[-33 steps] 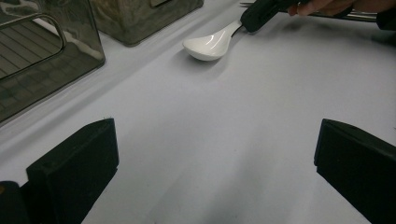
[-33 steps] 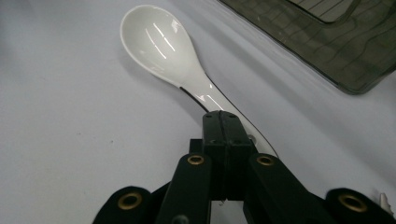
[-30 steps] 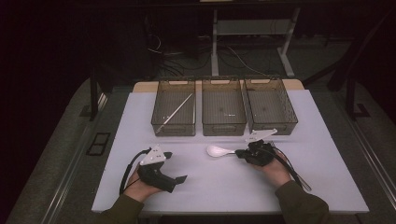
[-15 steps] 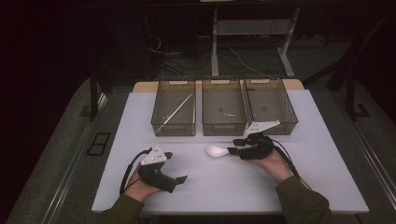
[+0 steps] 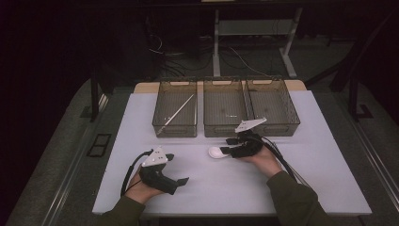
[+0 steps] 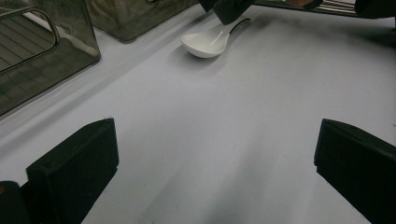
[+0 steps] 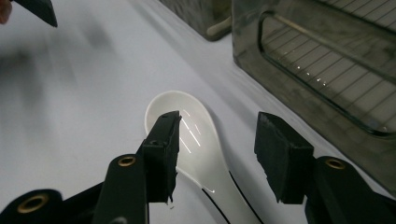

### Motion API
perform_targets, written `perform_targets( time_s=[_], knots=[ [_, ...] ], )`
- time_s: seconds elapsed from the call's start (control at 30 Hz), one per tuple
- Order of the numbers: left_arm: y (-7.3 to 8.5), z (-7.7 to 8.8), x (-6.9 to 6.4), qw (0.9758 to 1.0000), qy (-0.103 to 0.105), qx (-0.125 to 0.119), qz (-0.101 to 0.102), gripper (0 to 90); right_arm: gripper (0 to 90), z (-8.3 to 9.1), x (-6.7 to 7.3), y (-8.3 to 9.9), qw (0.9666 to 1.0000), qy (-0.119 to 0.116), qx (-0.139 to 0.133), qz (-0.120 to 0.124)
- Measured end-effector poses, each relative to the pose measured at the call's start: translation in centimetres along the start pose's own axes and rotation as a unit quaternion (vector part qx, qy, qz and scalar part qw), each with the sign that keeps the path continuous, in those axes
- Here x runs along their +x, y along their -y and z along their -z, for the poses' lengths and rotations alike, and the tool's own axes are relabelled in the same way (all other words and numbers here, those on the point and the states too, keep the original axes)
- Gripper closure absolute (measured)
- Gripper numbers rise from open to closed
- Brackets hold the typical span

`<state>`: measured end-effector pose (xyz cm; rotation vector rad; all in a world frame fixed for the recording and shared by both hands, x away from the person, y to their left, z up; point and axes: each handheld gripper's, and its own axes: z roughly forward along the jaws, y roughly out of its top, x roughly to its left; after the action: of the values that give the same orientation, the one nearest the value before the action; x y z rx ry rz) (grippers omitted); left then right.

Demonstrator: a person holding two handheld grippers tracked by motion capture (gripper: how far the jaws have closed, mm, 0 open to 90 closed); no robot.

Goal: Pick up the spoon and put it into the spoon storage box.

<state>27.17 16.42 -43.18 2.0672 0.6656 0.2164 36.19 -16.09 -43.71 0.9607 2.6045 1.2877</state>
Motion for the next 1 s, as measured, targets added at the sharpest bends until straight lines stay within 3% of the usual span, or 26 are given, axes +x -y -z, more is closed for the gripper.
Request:
perform_targets(
  time_s=[0.33, 0.63, 1.0],
  knots=[
    [0.1, 0.0, 0.0, 1.0000, 0.001, 0.000, 0.002, 0.0, 55.2, -1.6, 0.5, 0.5, 0.9994, -0.002, 0.029, 0.017],
    [0.0, -0.1, -0.1, 1.0000, 0.002, 0.002, -0.003, 0.0, 64.0, -1.5, 1.2, 0.8, 0.9974, -0.015, 0.046, 0.053],
    [0.0, -0.1, -0.2, 1.0000, 0.002, 0.003, -0.004, 0.0, 77.2, -1.1, 2.0, 0.9, 0.9925, -0.010, 0.066, 0.103]
  ],
)
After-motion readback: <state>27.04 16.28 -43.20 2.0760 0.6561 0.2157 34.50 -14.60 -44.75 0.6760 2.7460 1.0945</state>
